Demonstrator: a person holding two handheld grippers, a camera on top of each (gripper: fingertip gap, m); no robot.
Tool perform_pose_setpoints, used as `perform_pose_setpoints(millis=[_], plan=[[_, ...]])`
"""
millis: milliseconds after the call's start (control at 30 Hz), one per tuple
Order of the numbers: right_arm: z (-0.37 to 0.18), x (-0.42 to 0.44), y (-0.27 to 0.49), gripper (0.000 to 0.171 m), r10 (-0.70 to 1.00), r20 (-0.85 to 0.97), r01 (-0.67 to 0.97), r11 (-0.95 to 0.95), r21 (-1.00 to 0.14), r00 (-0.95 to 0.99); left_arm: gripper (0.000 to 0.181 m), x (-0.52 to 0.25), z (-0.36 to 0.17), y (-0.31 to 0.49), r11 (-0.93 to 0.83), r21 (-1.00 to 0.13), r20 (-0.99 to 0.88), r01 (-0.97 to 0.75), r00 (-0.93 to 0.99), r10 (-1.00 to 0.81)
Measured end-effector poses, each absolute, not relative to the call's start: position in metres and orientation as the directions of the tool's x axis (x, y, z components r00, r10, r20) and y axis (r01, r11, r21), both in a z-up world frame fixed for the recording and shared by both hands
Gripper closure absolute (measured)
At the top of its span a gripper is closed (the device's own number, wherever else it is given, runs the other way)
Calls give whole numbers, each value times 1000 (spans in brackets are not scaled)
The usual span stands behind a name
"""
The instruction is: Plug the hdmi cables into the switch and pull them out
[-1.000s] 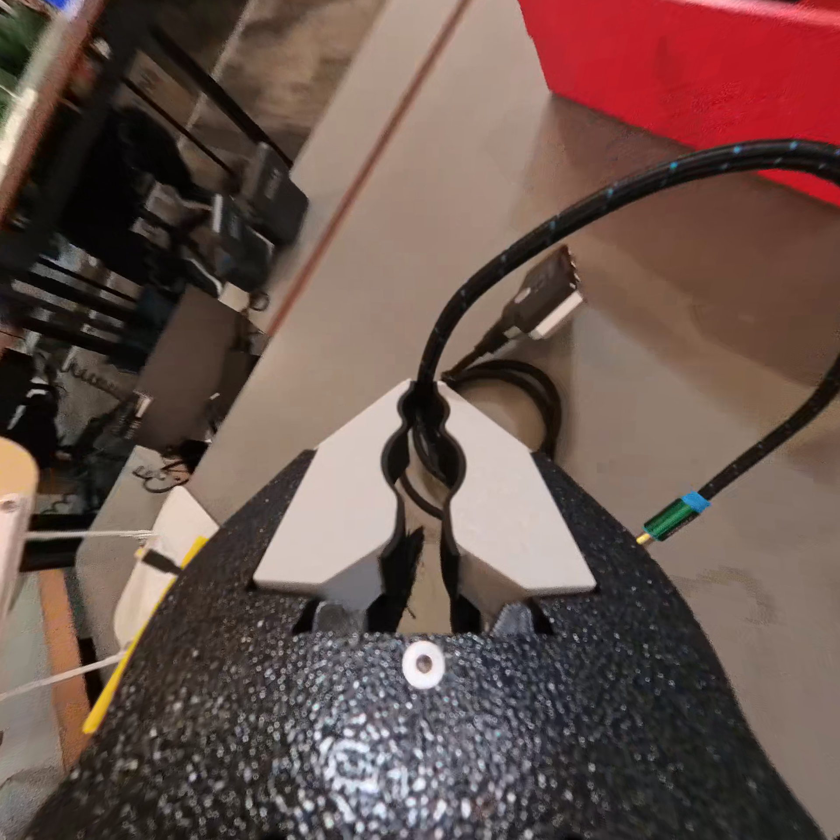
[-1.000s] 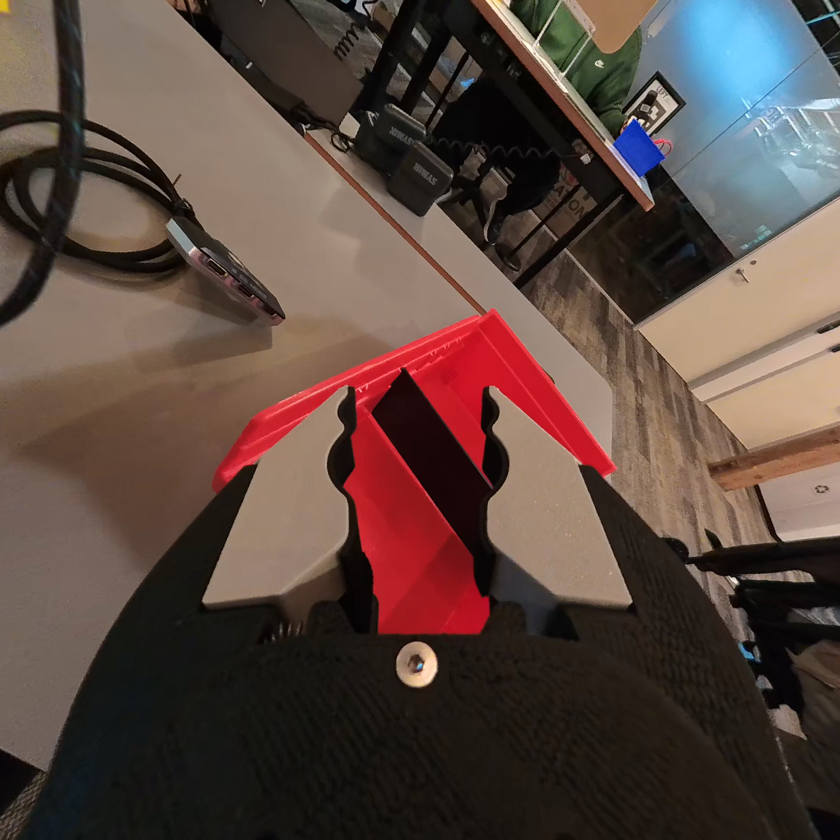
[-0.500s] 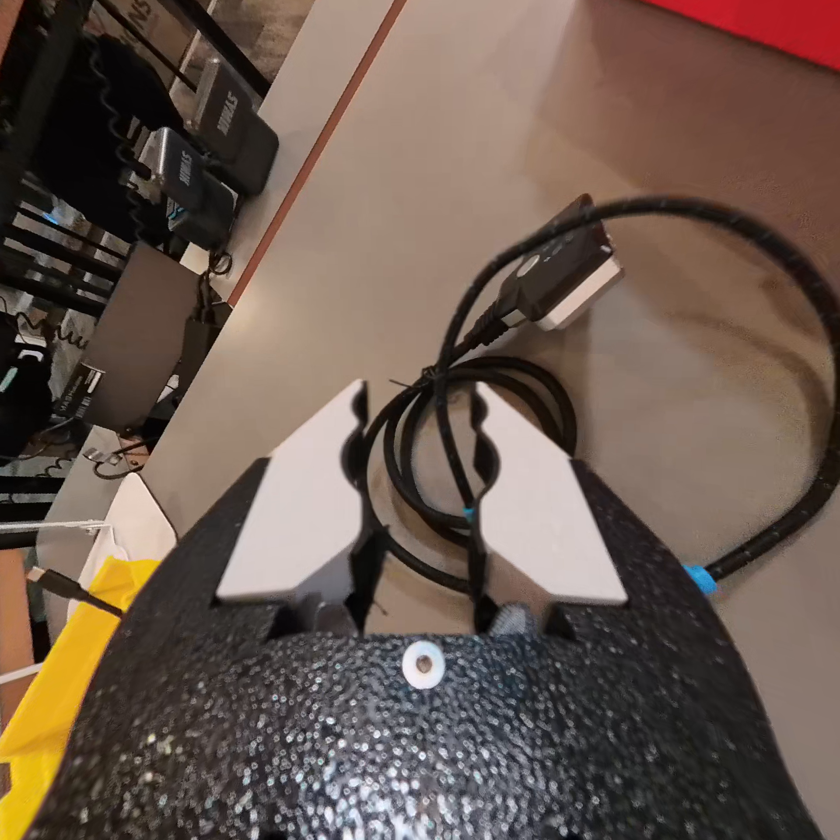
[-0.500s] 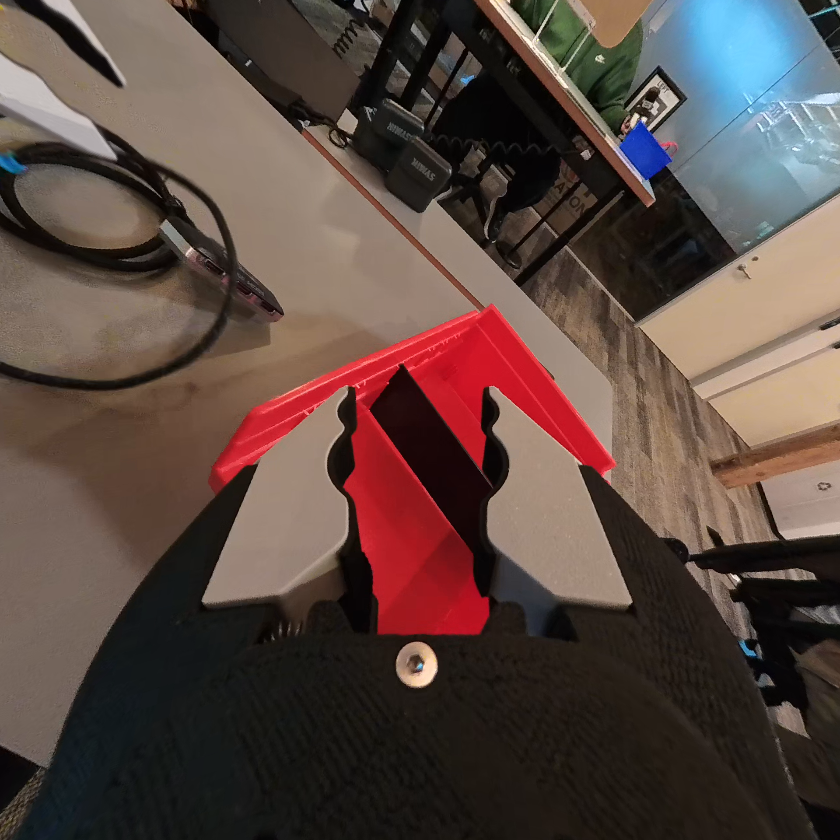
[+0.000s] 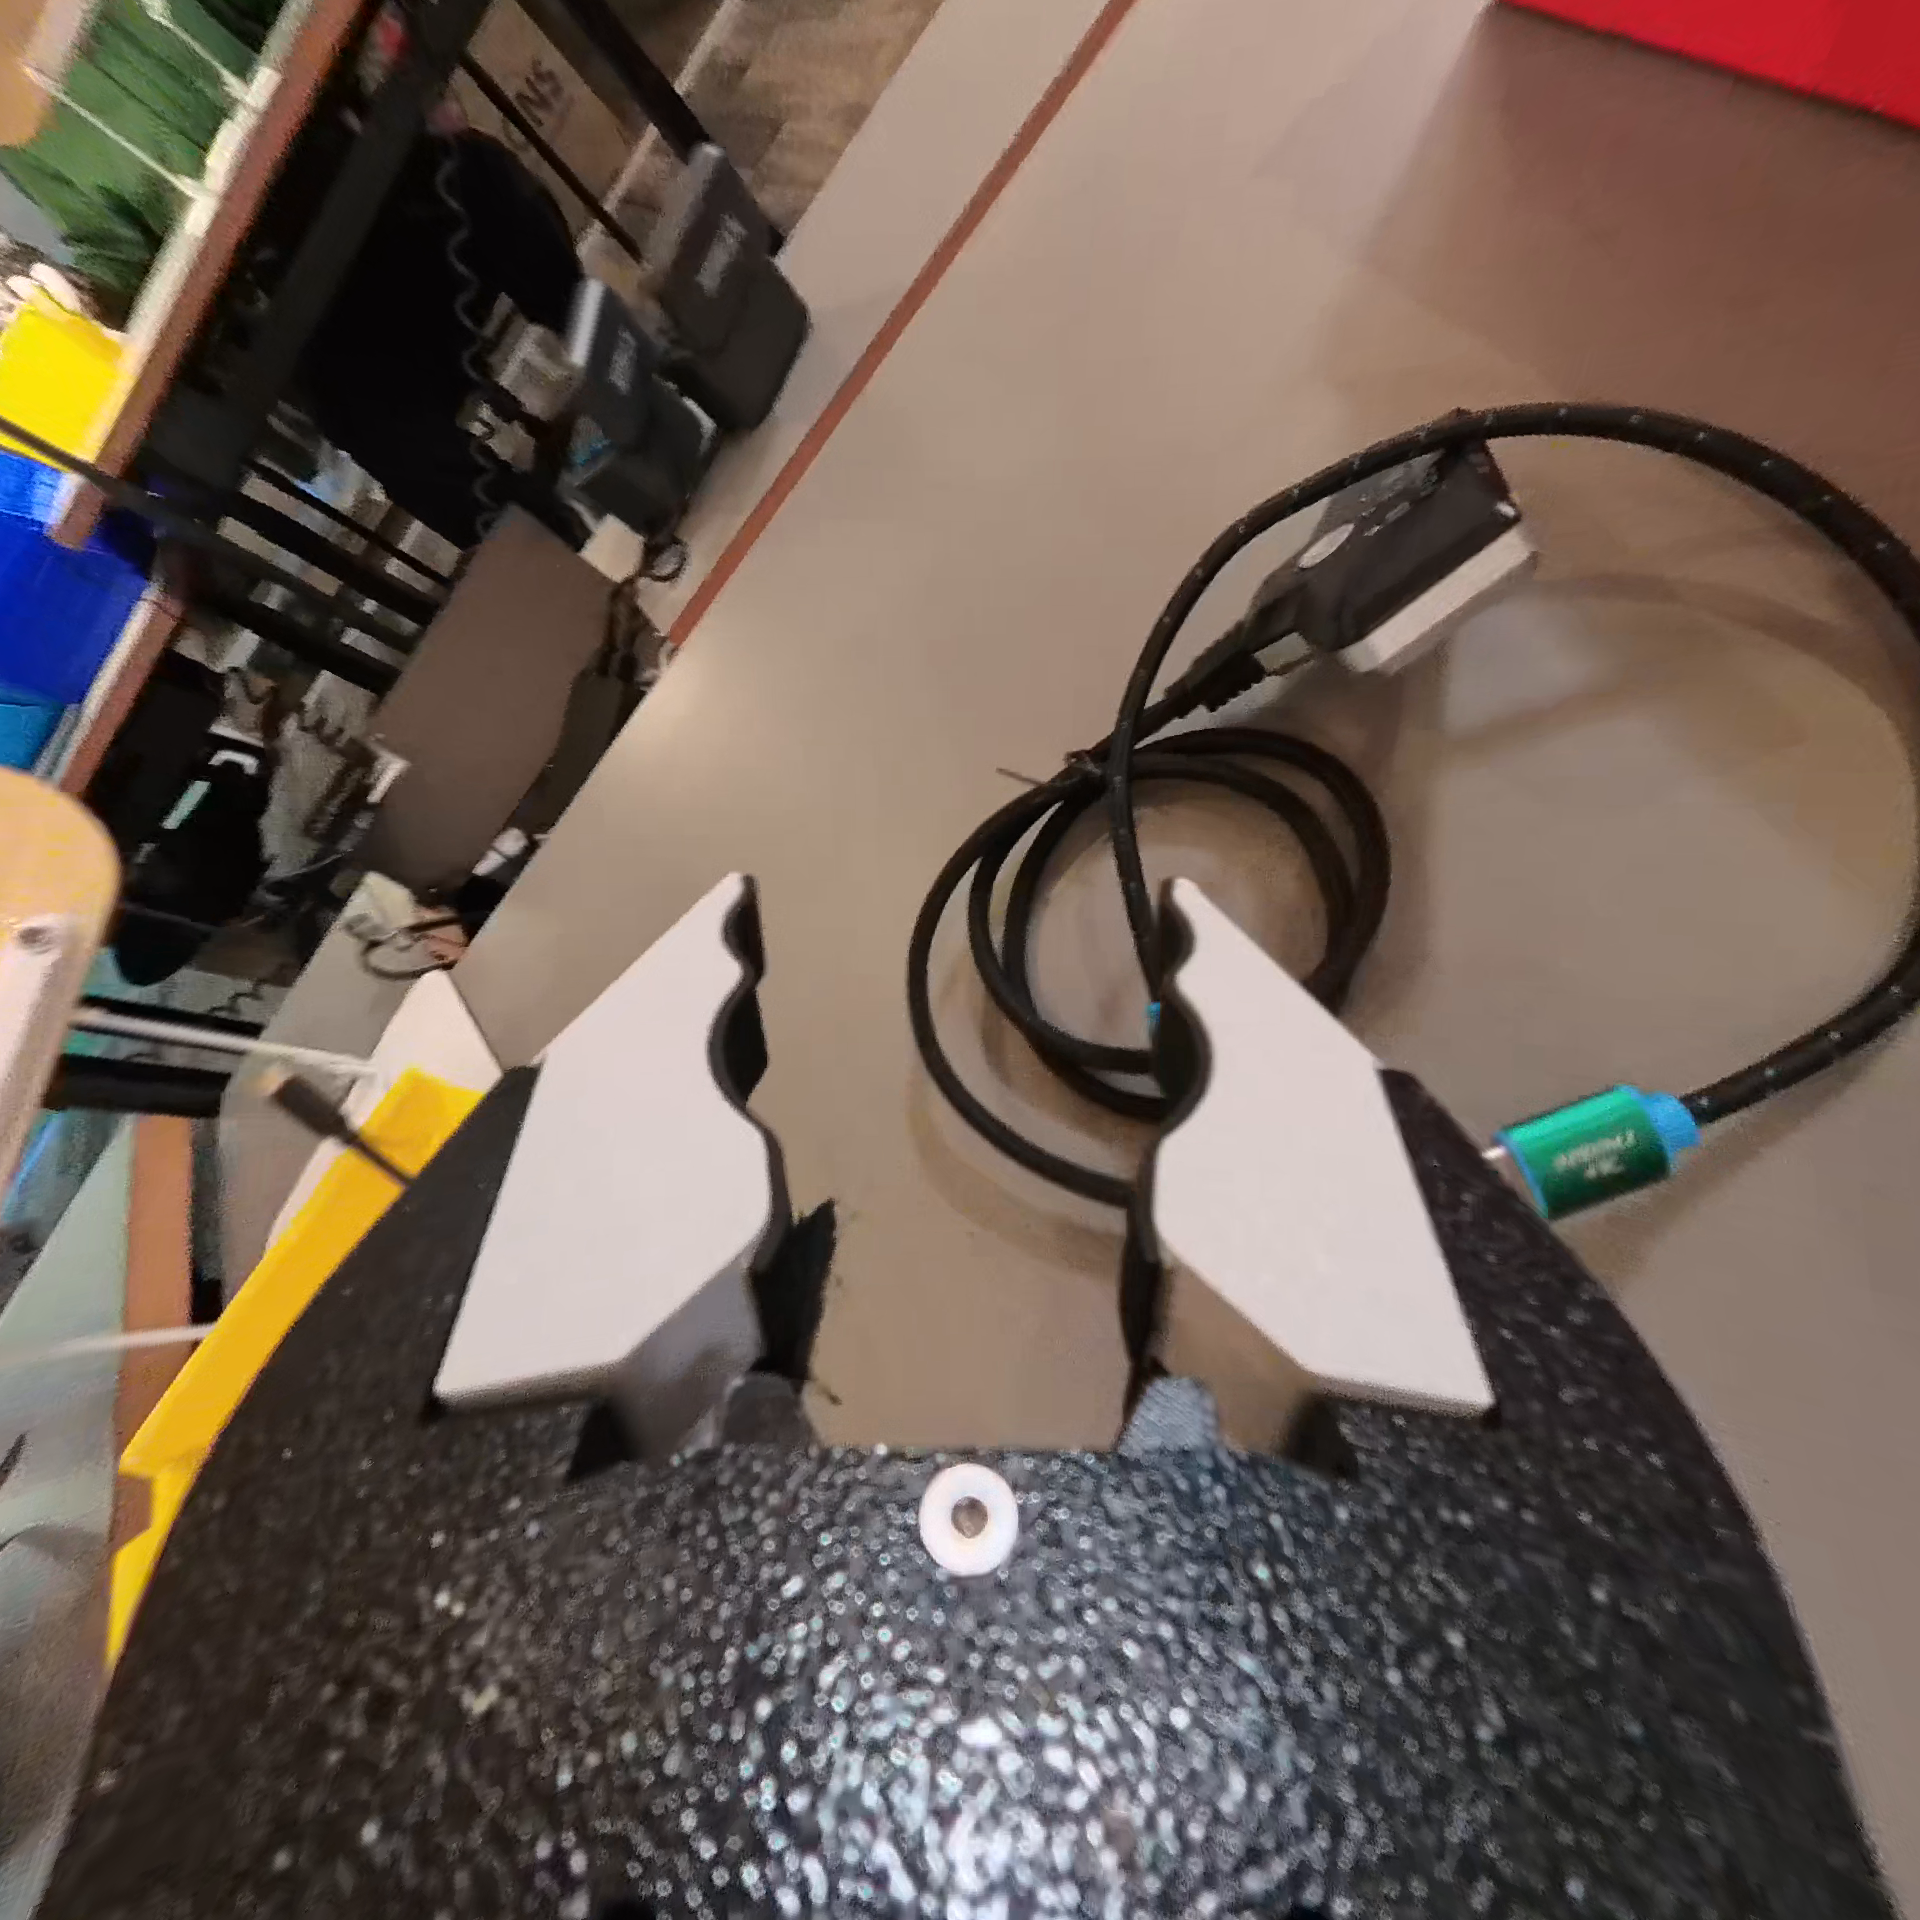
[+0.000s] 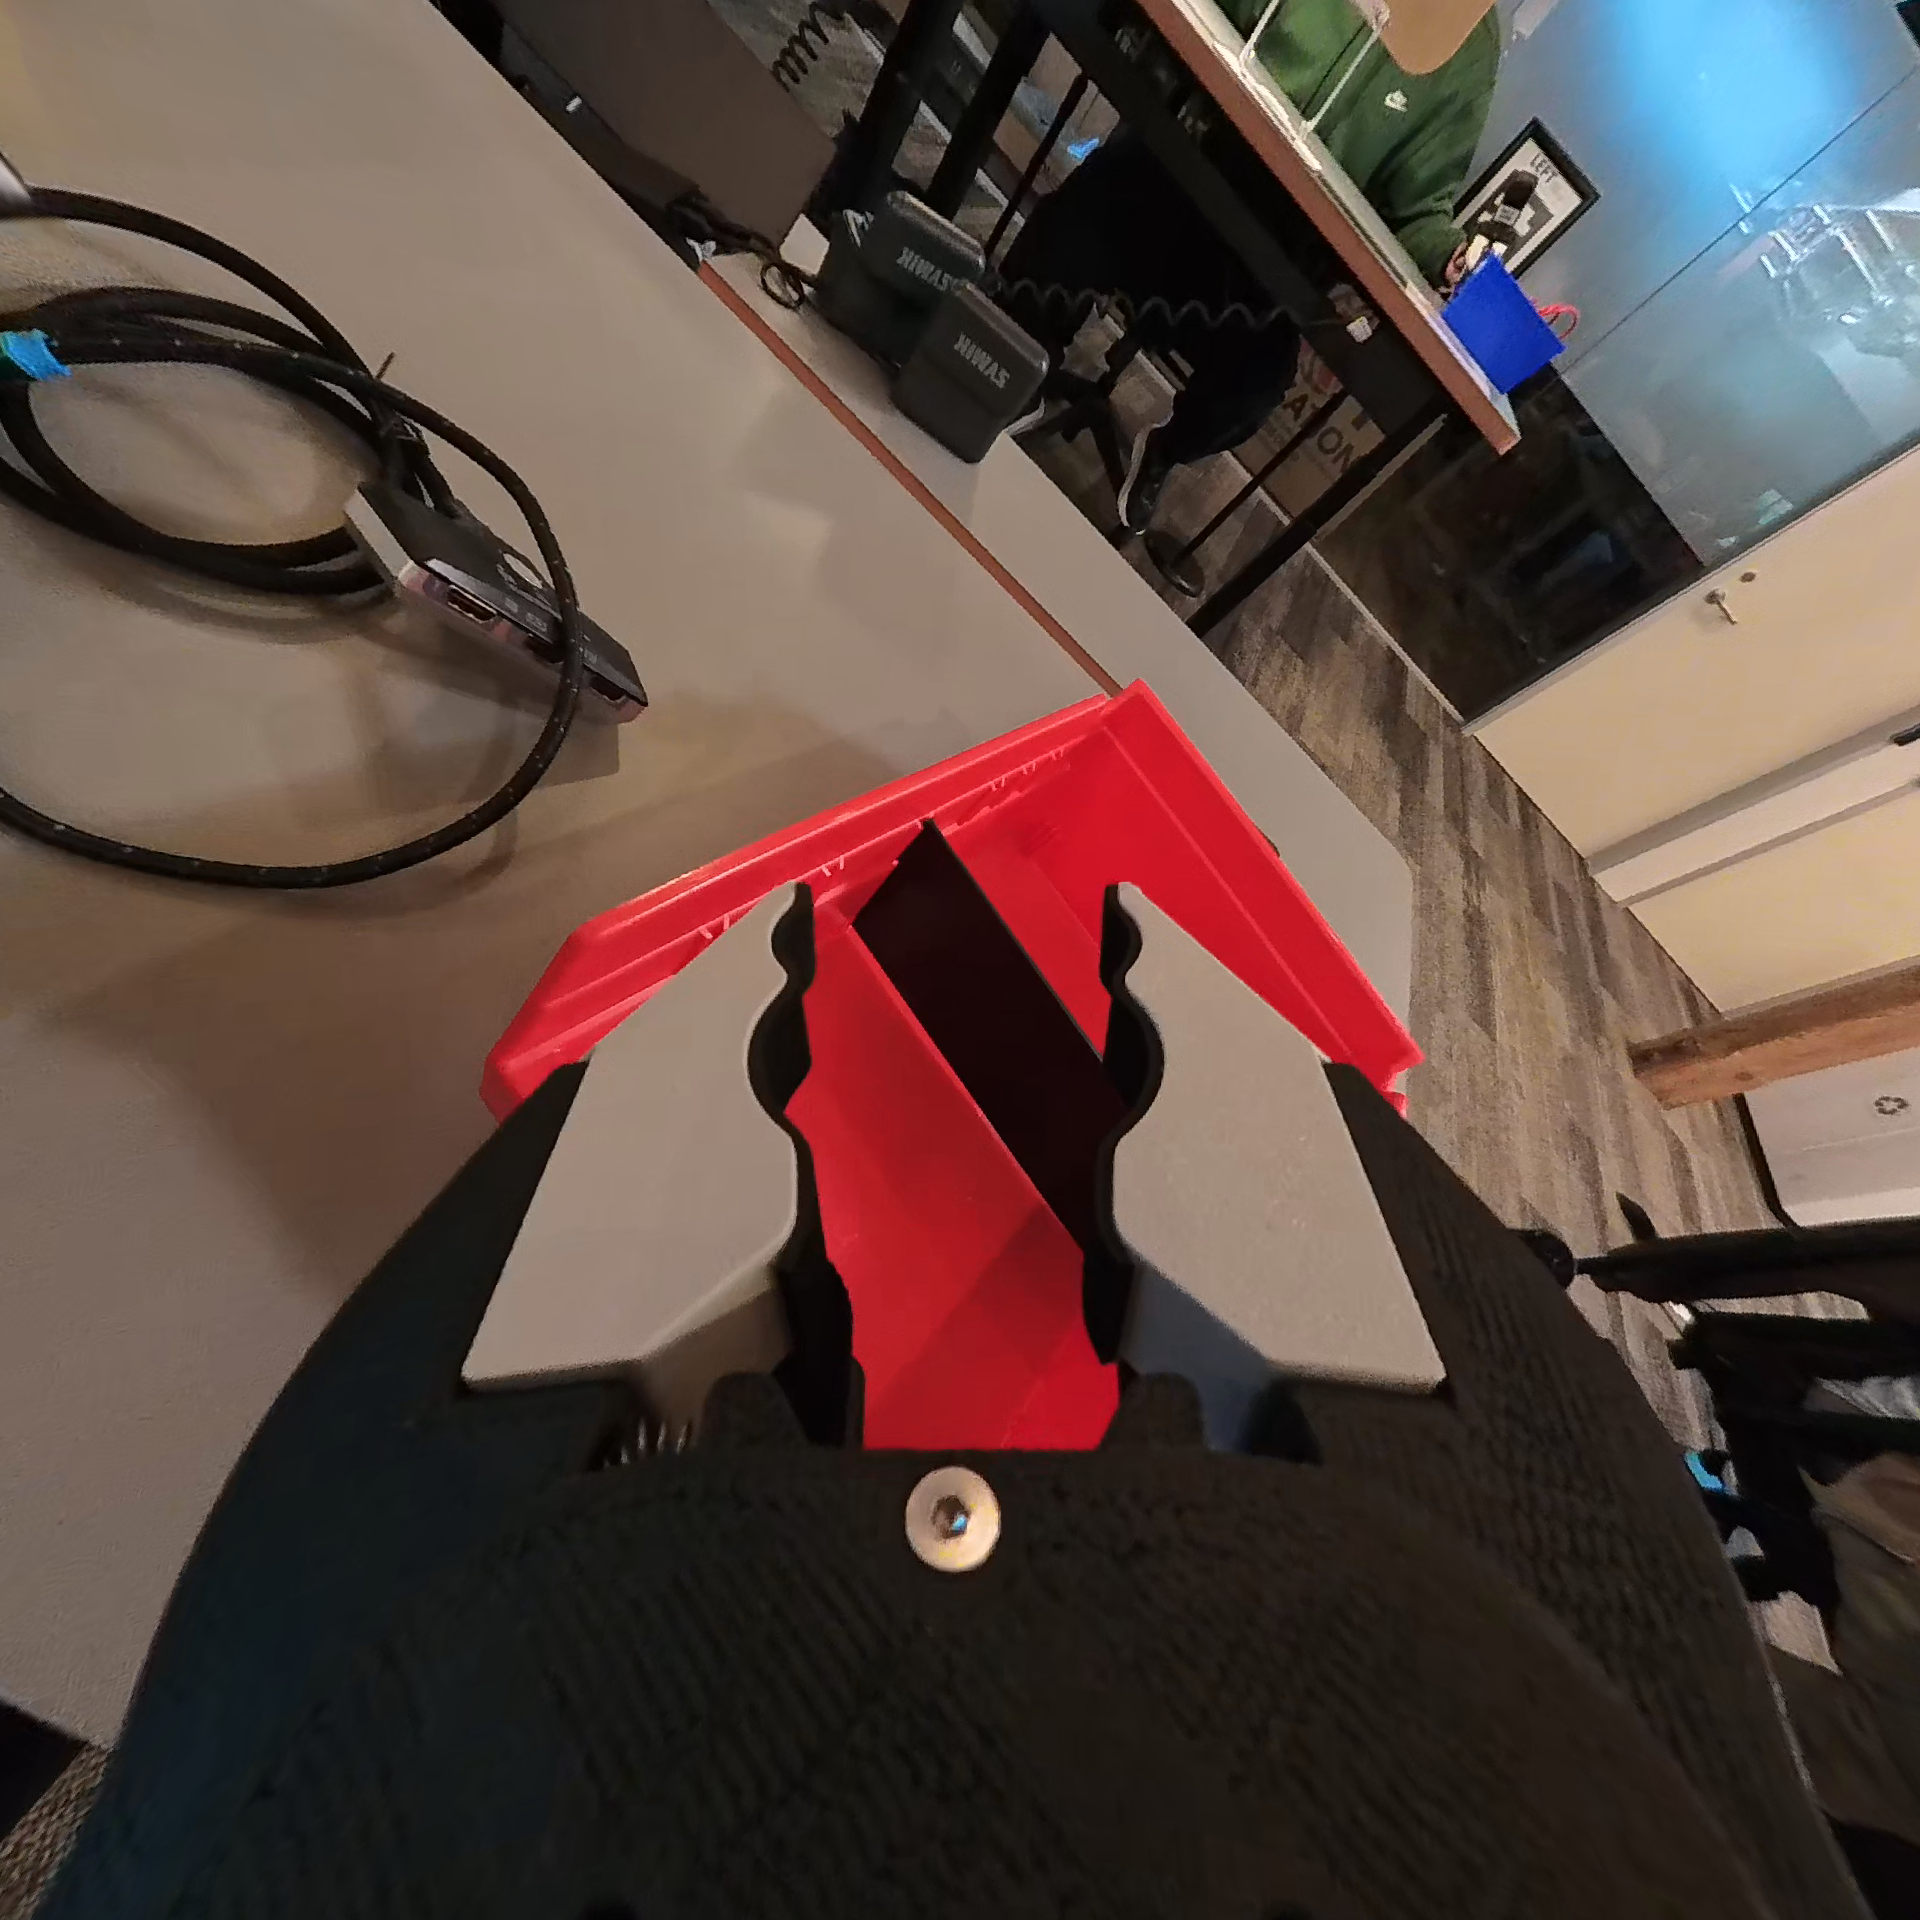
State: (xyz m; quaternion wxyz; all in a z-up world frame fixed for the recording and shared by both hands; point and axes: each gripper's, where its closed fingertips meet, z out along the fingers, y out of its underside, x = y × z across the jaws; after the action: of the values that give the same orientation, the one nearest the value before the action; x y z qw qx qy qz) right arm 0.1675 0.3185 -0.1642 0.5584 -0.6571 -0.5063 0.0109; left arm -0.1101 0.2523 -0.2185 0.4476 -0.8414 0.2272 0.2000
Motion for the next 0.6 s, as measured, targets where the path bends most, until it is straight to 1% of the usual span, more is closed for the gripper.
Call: perform_pose_setpoints(millis=[67, 200, 233, 367, 467, 533, 600], plan=[[-166, 167, 319, 116, 679, 551, 656, 133, -743, 486, 134, -117, -205, 236, -466, -688, -551, -556, 819, -164], [-168, 166, 319, 116, 680, 553, 664, 130, -737, 481, 178, -150, -180, 196, -455, -715, -567, -530, 821, -65], [-168, 165, 319, 116, 681, 554, 665, 130, -735, 479, 181, -161, -175, 185, -463, -716, -574, -523, 818, -36], [-170, 161, 317, 117, 686, 558, 674, 133, -727, 467, 181, -216, -165, 134, -544, -711, -569, -446, 819, 72], [-172, 157, 316, 117, 692, 561, 679, 139, -721, 455, 181, -256, -173, 97, -614, -716, -495, -332, 862, 110], [-173, 153, 314, 116, 697, 562, 681, 144, -718, 445, 181, -272, -186, 78, -666, -686, -447, -292, 892, 69], [-175, 150, 313, 116, 702, 563, 685, 147, -713, 435, 181, -276, -198, 67, -683, -627, -457, -373, 887, -65]])
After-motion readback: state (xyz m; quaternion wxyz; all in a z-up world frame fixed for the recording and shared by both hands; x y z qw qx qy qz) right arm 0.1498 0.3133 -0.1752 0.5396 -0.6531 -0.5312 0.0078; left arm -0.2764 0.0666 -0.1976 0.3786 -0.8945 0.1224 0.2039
